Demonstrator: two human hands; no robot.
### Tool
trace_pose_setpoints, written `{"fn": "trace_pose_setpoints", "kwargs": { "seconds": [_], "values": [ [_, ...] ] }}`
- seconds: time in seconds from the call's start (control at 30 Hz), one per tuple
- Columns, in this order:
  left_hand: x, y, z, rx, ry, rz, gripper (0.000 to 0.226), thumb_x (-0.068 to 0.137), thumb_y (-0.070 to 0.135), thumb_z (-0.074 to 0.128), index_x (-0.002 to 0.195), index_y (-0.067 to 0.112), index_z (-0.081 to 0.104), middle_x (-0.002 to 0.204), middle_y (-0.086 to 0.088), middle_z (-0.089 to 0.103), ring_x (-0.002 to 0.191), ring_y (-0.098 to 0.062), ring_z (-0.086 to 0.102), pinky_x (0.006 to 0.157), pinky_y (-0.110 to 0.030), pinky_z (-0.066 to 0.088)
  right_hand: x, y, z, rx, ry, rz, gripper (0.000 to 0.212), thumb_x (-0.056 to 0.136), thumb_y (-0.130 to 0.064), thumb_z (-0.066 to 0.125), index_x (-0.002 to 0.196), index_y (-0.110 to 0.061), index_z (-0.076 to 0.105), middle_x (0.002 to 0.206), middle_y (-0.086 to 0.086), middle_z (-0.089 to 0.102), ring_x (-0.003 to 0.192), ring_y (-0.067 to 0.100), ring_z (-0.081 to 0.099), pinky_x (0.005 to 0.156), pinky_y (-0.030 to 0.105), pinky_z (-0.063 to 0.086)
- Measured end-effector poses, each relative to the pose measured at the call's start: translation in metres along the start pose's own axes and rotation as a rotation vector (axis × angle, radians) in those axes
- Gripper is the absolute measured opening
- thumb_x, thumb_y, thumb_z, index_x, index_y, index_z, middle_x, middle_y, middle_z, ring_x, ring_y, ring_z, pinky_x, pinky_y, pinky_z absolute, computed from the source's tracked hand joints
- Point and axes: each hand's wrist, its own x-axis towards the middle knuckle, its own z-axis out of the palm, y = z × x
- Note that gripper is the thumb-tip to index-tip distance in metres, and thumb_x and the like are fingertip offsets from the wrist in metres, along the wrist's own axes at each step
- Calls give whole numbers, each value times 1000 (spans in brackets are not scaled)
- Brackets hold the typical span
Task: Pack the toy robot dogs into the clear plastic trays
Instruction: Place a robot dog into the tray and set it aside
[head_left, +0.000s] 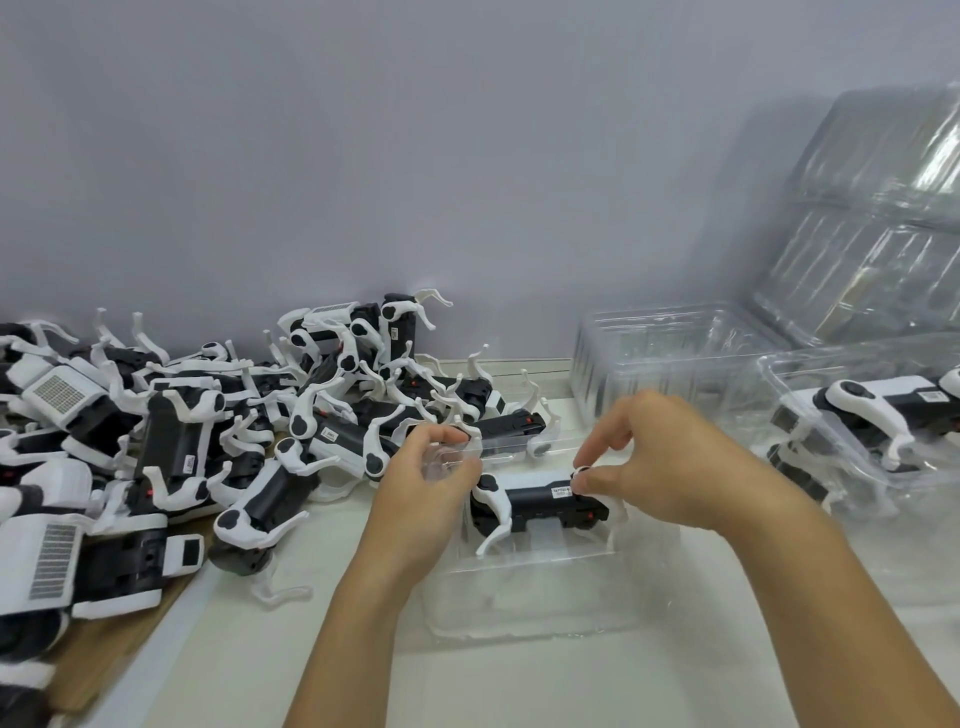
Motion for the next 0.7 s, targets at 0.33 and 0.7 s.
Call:
{"fn": "trace_pose_setpoints", "kwargs": {
  "seconds": [0.33, 0.7],
  "values": [
    [0, 0, -1, 4, -6, -10, 15, 91, 18, 68, 102, 27, 62, 107, 5, 65, 101, -12, 64, 77, -22, 42, 3, -9, 10, -44, 64, 92, 13, 75, -35, 84, 71, -29, 72, 94, -17, 61, 90, 8, 57, 75, 30, 45],
    [-1, 3, 0, 6, 6, -8, 15, 92, 17, 68, 103, 24, 61, 106, 8, 65, 90, -2, 65, 68, -9, 44, 2, -24, 28, 8, 19, -76, 23, 73, -40, 85, 93, -34, 76, 81, -24, 52, 78, 0, 58, 65, 18, 44]
  ]
}}
